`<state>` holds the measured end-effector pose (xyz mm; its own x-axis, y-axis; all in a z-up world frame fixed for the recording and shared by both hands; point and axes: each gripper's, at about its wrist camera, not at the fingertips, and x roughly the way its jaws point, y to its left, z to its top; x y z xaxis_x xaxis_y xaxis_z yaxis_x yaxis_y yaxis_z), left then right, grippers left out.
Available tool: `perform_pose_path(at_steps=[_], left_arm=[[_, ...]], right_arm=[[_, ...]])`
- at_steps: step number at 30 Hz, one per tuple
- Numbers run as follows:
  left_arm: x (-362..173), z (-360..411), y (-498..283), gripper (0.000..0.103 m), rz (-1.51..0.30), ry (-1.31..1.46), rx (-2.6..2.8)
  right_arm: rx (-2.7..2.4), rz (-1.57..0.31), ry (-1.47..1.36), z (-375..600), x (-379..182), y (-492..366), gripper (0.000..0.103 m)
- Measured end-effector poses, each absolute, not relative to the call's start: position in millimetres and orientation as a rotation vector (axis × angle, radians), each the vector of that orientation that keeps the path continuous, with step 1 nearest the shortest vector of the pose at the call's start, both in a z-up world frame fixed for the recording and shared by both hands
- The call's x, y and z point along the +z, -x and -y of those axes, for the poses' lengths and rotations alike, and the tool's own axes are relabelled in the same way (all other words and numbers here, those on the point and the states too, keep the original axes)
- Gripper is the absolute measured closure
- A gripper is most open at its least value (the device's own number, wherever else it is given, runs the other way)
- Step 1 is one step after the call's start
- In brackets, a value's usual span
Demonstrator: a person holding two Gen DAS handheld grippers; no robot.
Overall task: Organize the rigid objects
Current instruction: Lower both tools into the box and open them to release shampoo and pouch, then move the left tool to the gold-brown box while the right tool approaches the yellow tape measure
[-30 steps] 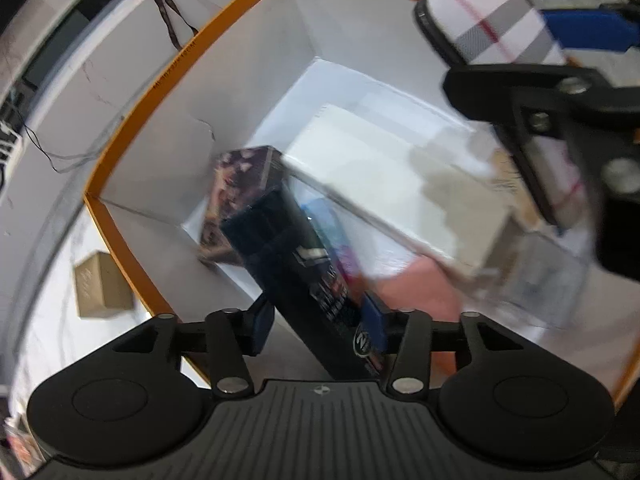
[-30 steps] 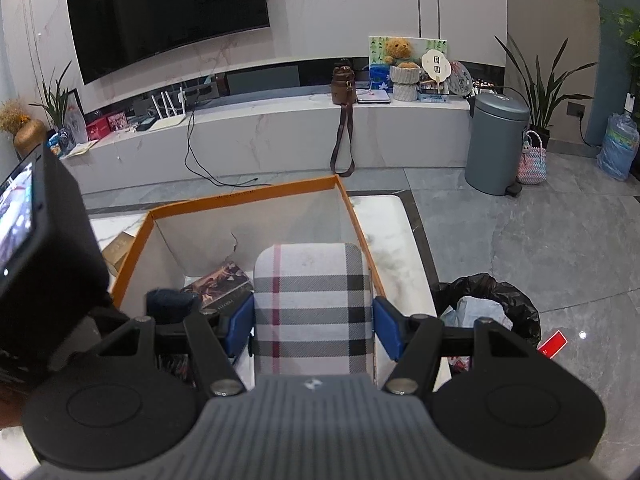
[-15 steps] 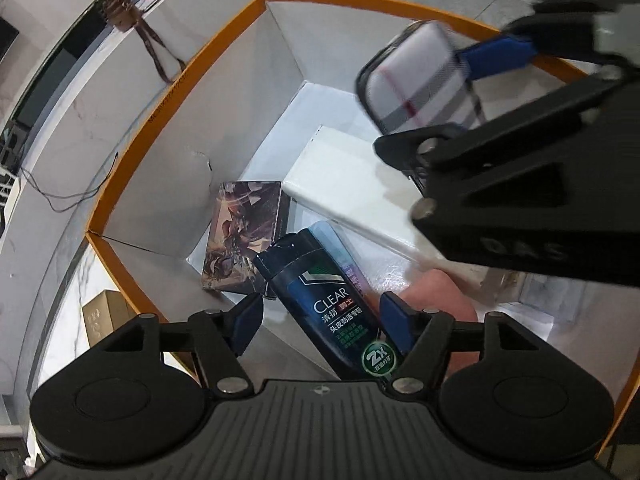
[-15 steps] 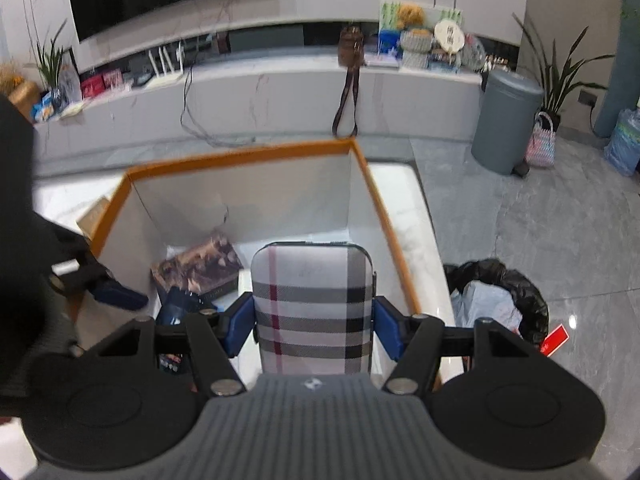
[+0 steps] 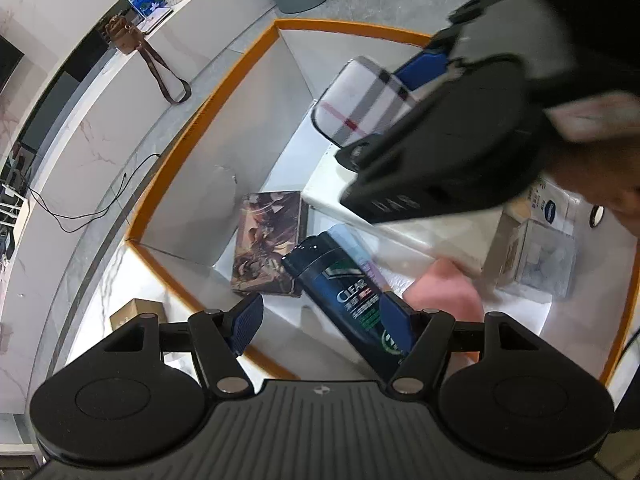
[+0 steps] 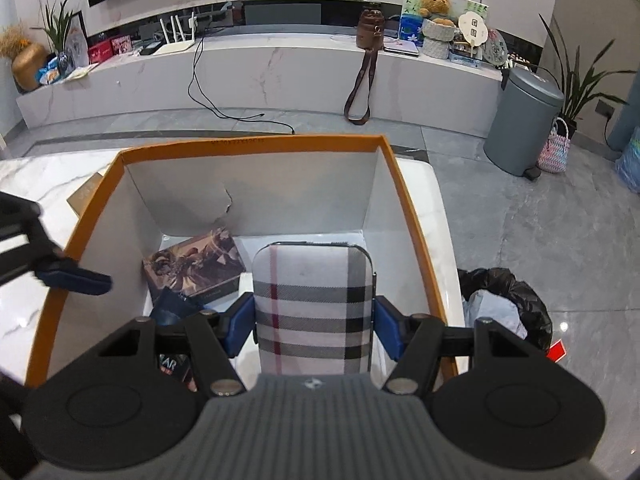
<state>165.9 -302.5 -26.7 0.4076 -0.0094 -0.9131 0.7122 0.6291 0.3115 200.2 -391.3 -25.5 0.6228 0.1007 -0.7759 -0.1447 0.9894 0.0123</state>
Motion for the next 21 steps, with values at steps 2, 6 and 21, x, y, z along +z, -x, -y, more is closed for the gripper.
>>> perform_pose_path(at_steps=[2,6,21], left_arm=[[-21.4,297.2,-166.5,0.025,-1.059,-0.779,-0.519],[-5.6,288.1,-161.7,0.025,-1.043,-0.729,-0.554],[19.9,233.4,-154.5,0.021,-1.016,-0.643,-0.487]], right_arm=[[0.138,-0.882,0.054,387.5,-26.5,-206.4,0.04],[0.122,-0.867,0.054,380.4,-27.6,-219.1,0.04],[0.086,-0.823,0.02,372.6,-21.8,-232.8,0.039]])
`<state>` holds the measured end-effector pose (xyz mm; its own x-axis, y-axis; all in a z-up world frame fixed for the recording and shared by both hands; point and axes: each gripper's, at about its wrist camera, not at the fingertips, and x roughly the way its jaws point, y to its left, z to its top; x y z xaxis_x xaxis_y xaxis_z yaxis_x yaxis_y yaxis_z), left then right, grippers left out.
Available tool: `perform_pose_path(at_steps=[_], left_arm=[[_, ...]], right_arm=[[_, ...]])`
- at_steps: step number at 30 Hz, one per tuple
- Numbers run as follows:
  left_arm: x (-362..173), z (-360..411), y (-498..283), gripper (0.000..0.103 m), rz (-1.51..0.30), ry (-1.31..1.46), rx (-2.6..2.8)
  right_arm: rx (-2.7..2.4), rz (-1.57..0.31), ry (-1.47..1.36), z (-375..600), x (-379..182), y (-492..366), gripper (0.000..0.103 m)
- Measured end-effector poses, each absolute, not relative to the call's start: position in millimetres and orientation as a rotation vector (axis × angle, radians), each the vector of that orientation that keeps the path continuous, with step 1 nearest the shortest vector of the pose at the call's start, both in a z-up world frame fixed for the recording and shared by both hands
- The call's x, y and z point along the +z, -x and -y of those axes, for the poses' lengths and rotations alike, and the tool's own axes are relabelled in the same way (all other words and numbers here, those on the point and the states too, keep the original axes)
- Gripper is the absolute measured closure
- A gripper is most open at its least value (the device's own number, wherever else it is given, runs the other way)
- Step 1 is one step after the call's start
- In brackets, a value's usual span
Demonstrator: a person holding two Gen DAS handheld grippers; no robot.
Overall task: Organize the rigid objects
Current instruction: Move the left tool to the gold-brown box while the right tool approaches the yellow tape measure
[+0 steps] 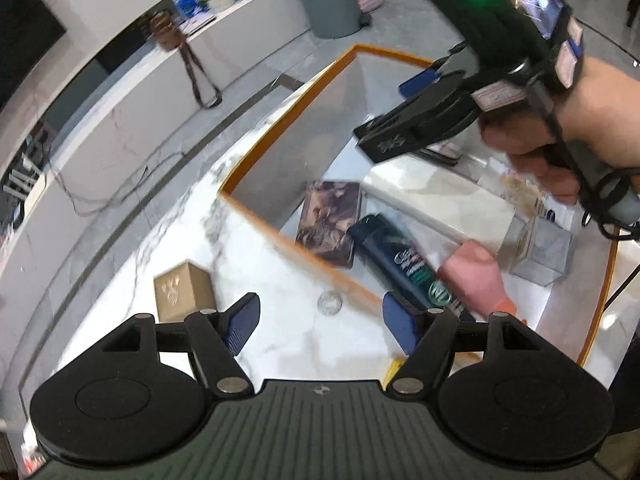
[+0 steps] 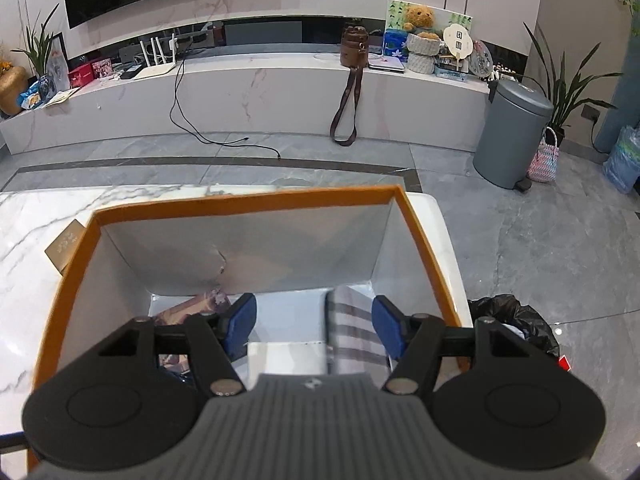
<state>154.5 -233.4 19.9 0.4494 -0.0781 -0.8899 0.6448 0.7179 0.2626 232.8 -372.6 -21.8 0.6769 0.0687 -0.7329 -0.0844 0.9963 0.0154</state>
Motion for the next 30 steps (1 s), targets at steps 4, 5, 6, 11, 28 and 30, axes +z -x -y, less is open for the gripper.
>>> perform_pose_path(at_steps=[4,5,6,11,28,30], left_arm=[[18.9,220.0,-150.8,0.021,-1.02,-0.649,-0.461],[19.6,216.5,-150.4,0.021,-1.023,-0.644,-0.456],[20.1,213.8,-150.0,0.021,-1.025,-0.641,-0.45],[32.6,200.2,-146.2,0.021,-1.008,-0.603,-0.433],[78.0,131.4,-147.7,0.019,-0.906,-0.453,-0.346],[78.8,121.9,-150.1,0.017,-0.879,-0.437,-0.337]], right_arm=[[0.09,-0.811,0.022,369.5,-16.0,-230.6,0.039],[0.091,-0.806,0.021,368.5,-13.7,-230.0,0.039],[0.091,-0.801,0.02,367.7,-11.3,-229.5,0.039],[0.092,-0.773,0.002,364.1,3.4,-226.9,0.039],[0.161,-0.658,-0.058,313.3,62.2,-201.9,0.038],[0.18,-0.651,-0.059,303.5,65.5,-197.2,0.036]])
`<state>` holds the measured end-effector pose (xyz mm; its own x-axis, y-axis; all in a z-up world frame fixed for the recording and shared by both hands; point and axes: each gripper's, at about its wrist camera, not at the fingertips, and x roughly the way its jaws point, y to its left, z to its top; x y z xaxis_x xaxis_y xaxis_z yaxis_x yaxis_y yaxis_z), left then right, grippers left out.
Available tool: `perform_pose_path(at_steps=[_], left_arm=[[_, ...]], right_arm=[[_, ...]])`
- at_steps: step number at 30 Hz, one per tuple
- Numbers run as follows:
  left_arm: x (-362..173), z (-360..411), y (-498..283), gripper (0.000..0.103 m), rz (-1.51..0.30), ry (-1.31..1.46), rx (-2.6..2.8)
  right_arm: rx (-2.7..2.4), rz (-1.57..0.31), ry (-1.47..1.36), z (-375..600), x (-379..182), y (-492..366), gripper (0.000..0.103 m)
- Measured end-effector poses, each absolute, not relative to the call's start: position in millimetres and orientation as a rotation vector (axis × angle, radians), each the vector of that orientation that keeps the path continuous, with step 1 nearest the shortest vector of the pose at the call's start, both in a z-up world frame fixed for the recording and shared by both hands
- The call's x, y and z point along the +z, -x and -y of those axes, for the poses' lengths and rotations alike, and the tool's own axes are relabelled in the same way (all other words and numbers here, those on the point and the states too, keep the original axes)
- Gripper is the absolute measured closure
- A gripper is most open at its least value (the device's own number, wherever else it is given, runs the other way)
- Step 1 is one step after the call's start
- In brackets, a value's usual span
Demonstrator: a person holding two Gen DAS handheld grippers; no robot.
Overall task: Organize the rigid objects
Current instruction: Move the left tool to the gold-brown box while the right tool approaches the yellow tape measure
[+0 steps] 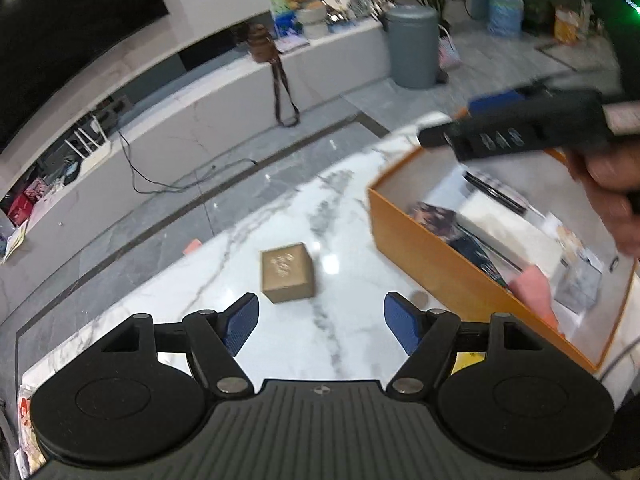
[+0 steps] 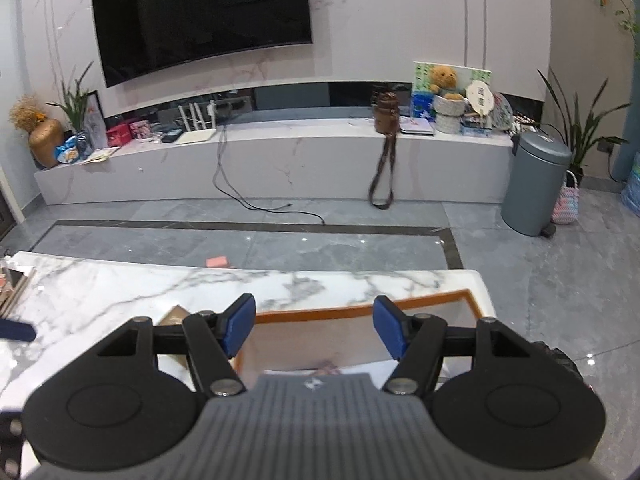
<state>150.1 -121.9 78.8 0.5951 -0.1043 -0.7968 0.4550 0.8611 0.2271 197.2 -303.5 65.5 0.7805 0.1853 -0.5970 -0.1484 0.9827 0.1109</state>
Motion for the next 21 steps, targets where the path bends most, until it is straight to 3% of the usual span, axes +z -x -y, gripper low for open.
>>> perform_pose_path(at_steps=[21], left_arm=[[7.3,39.4,-185.6,0.016,-0.868,-0.176,-0.272]], right_arm=[[0.363,-0.732,0.042,209.1,13.0,-98.0,0.033]])
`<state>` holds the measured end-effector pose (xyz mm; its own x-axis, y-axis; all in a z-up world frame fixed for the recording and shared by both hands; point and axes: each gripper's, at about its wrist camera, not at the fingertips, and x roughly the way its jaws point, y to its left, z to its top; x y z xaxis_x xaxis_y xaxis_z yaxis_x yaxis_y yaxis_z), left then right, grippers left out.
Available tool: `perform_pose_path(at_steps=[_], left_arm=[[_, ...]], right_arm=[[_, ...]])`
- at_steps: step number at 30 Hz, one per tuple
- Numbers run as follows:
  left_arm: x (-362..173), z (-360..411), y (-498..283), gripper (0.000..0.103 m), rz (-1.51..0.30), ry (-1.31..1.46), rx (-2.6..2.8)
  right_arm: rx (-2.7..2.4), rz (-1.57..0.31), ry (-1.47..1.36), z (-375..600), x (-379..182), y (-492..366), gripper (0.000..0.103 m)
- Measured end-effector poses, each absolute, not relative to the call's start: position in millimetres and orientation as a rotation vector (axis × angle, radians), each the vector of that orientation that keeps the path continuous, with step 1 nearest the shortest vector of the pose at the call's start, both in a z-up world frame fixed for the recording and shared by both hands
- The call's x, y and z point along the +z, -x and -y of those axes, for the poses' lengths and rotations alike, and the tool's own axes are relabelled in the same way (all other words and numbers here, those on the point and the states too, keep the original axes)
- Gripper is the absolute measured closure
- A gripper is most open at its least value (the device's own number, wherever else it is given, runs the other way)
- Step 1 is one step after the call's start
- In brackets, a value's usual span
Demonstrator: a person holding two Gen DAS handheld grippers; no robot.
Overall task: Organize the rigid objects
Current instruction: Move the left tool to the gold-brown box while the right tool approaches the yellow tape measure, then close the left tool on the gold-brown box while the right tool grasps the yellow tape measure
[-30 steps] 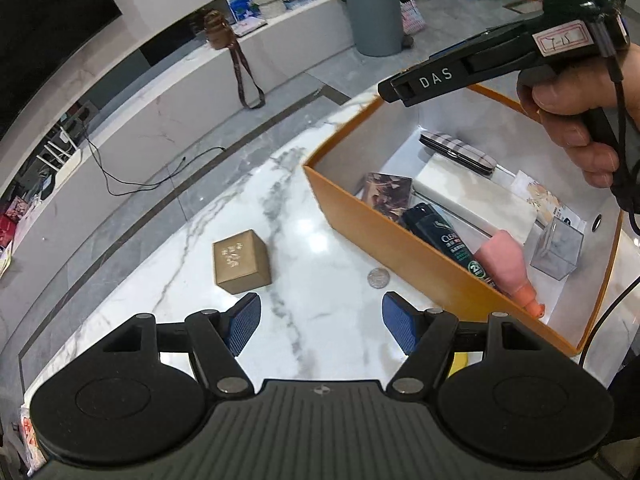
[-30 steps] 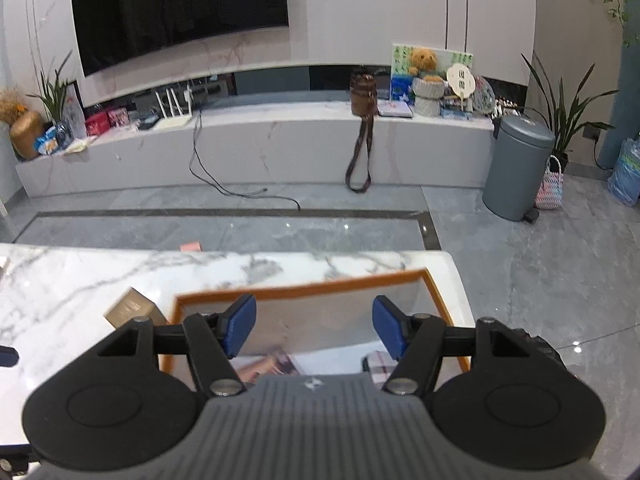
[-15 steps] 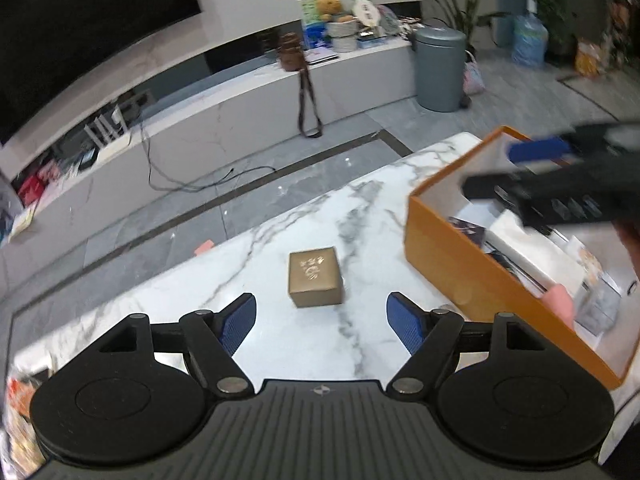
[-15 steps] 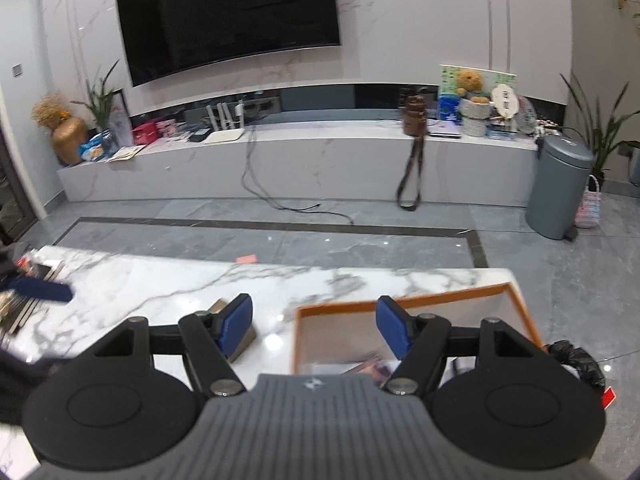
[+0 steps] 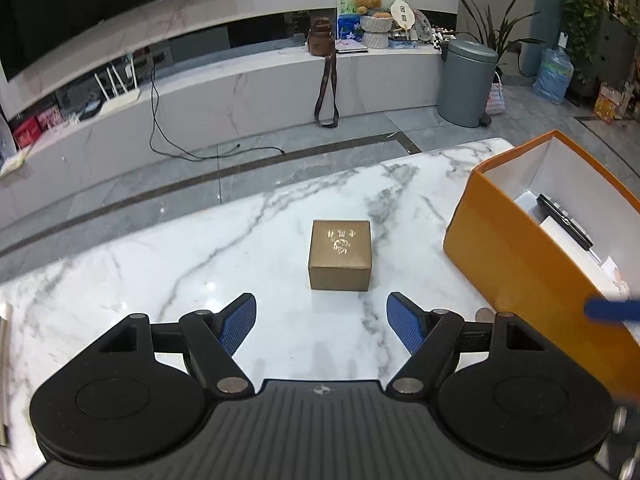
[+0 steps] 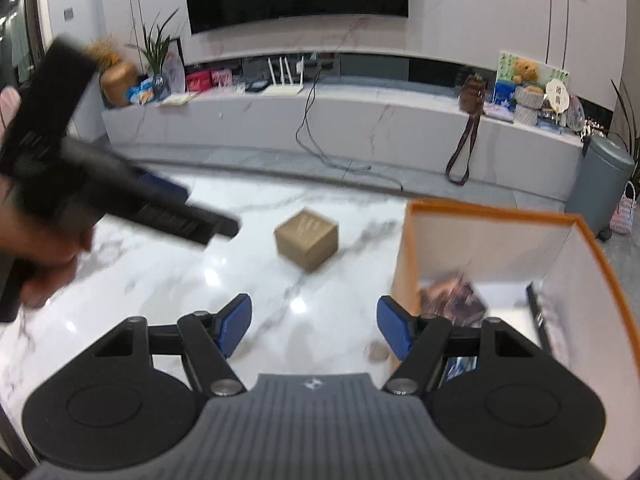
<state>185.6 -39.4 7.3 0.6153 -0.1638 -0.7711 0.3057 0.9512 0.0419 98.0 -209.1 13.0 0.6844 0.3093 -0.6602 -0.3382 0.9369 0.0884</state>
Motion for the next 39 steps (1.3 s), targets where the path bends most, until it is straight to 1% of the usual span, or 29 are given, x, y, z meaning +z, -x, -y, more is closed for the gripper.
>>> perform_pose_path(at_steps=[4,11,16,21,25,29,35,39], left_arm=[[-6.6,33.4,-189.7,0.016,-0.864,-0.141,-0.272],[-24.7,30.5,-203.6,0.016,-0.847,-0.104,-0.274],[-32.2,33.1,-214.6,0.016,-0.826,-0.08,-0.289],[-39.2,40.5,-223.1,0.015,-0.818,-0.08,-0.291],[-45.4,47.4,-228.9,0.015,-0.82,-0.098,-0.287],[-51.2,53.4,-232.4,0.015,-0.821,-0.101,-0.293],[-58.5,56.3,-236.7,0.016,-0.811,-0.109,-0.287],[-63.3,54.7,-239.2,0.011,-0.785,-0.084,-0.285]], right_arm=[[0.359,-0.757,0.045,194.8,-7.2,-81.6,0.031],[0.349,-0.768,0.127,191.0,-38.6,-69.5,0.032],[0.354,-0.76,0.222,186.6,-50.9,-57.5,0.033],[0.354,-0.778,0.28,187.9,-59.3,-54.8,0.04],[0.316,-0.84,0.272,193.7,-67.1,-54.9,0.037],[0.293,-0.857,0.272,198.2,-74.3,-53.7,0.028],[0.305,-0.86,0.223,202.6,-80.9,-60.3,0.028],[0.316,-0.851,0.185,204.1,-83.8,-59.6,0.028]])
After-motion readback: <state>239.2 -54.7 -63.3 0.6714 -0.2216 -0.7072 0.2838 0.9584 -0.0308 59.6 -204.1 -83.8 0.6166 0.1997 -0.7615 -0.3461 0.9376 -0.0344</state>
